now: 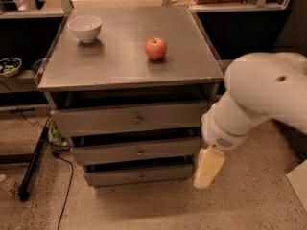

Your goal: Open bottom drawer

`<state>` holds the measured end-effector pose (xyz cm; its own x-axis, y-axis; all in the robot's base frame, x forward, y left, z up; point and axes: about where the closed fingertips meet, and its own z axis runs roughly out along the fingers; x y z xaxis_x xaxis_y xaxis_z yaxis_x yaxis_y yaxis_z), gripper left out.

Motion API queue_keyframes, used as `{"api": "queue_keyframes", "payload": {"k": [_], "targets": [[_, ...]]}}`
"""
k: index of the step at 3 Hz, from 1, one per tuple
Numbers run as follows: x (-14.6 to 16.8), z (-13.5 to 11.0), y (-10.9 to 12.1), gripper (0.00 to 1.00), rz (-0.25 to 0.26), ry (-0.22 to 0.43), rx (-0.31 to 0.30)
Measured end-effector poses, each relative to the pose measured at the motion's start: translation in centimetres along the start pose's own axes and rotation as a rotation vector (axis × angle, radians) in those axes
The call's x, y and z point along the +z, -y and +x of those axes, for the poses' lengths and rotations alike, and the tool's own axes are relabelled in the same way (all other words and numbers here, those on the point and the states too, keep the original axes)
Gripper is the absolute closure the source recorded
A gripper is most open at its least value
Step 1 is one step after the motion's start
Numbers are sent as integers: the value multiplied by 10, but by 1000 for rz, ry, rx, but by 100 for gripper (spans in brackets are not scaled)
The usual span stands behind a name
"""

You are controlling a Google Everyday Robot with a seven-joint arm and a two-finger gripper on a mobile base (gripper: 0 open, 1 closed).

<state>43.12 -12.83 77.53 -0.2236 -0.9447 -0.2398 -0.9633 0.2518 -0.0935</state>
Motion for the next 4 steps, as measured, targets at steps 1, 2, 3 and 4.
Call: {"api": "queue_keyframes", "payload": {"k": [1, 2, 3, 4], "targets": [[49, 3, -14, 0, -81, -2, 37], [52, 3, -15, 0, -90, -4, 42], [60, 4, -18, 0, -117, -8, 60], [105, 19, -33, 0, -134, 3, 97]]}}
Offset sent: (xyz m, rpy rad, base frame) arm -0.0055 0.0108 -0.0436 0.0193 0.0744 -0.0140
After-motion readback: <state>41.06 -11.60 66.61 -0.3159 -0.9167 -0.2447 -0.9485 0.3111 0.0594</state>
